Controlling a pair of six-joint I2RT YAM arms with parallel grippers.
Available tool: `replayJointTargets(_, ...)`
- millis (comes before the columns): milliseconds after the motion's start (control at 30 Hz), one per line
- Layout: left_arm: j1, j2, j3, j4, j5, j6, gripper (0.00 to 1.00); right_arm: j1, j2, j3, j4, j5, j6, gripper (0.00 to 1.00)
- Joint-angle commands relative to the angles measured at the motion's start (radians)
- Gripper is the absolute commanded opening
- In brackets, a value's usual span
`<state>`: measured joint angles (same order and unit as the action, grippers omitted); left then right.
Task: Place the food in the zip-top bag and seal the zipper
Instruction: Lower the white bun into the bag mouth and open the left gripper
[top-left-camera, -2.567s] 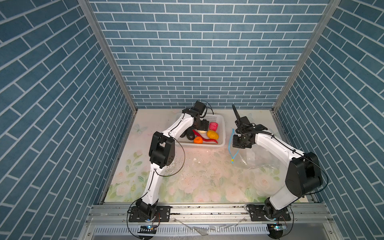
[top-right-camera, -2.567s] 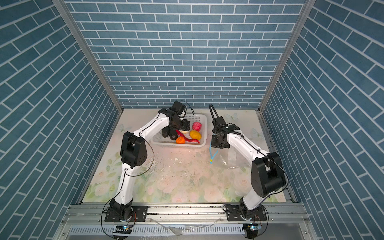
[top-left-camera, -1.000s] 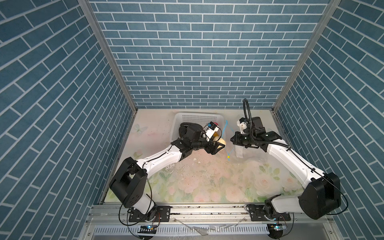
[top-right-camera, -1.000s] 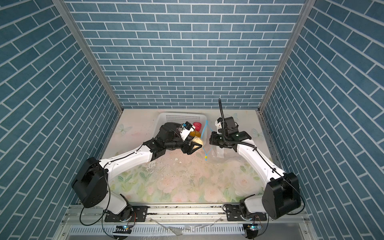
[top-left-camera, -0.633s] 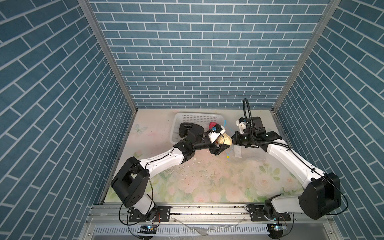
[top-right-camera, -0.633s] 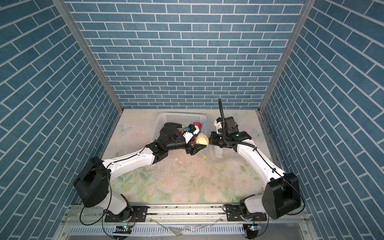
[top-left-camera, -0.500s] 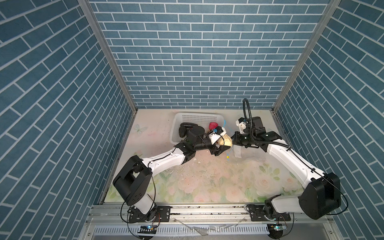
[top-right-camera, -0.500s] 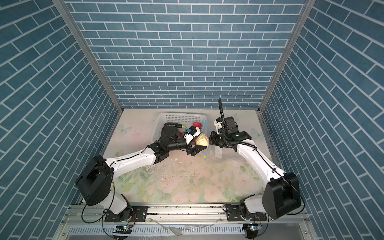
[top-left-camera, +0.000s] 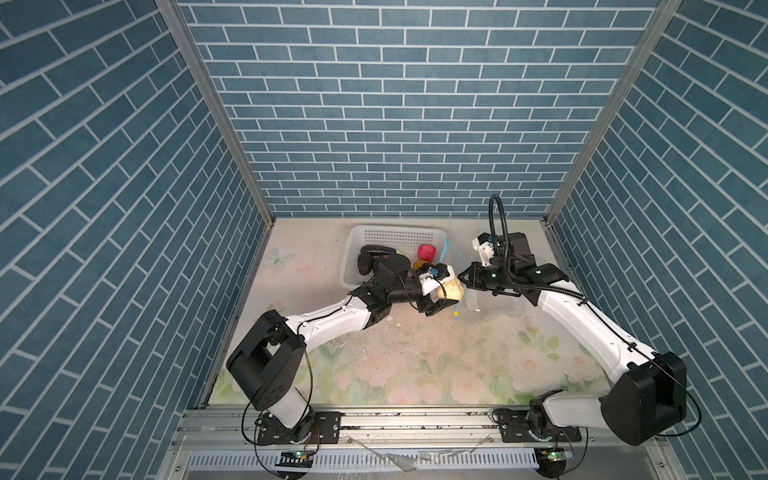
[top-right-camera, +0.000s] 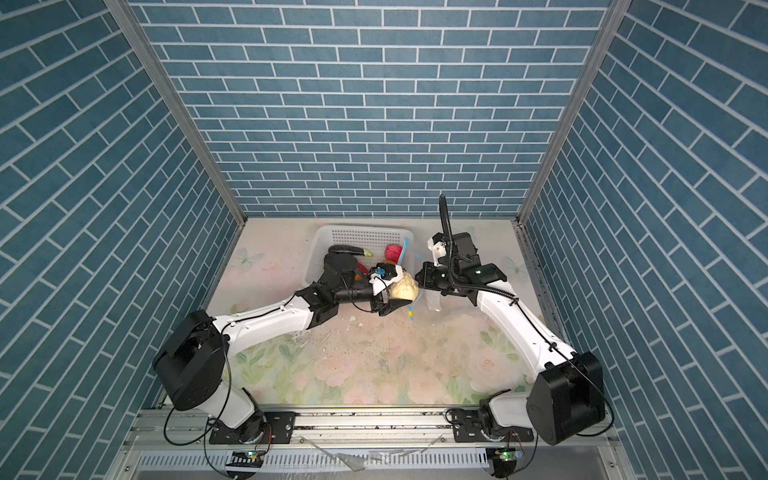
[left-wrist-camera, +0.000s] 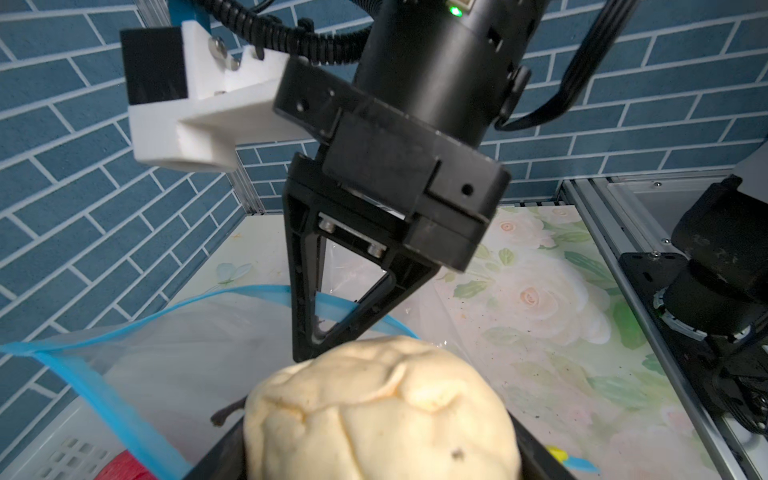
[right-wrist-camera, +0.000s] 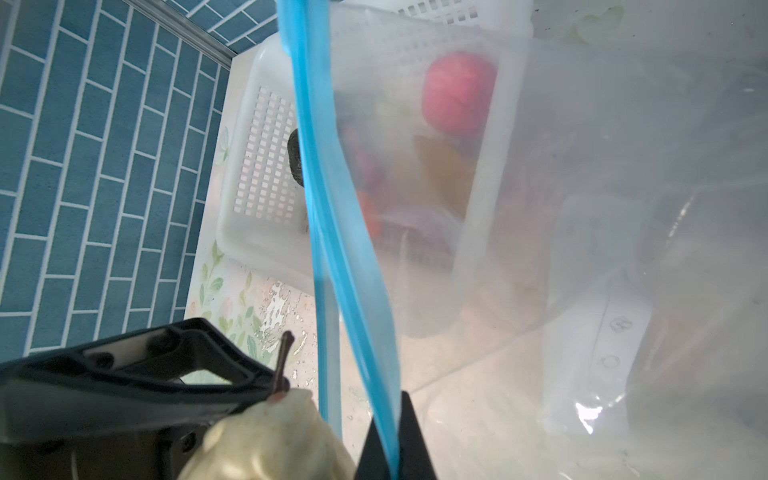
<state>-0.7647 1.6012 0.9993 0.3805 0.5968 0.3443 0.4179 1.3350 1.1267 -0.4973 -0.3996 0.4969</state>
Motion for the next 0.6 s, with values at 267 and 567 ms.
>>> replayJointTargets(267, -0.004, 0.038, 0.026, -0.041, -0.009, 0.047, 0.59, -0.004, -0.037, -0.032, 0.019, -0.036, -0.018, 0.0)
replayJointTargets(567, -0.004, 0.061, 0.03, -0.029, -0.051, -0.025, 0.6, -0.004, -0.057, -0.022, -0.003, -0.026, 0.0, 0.0)
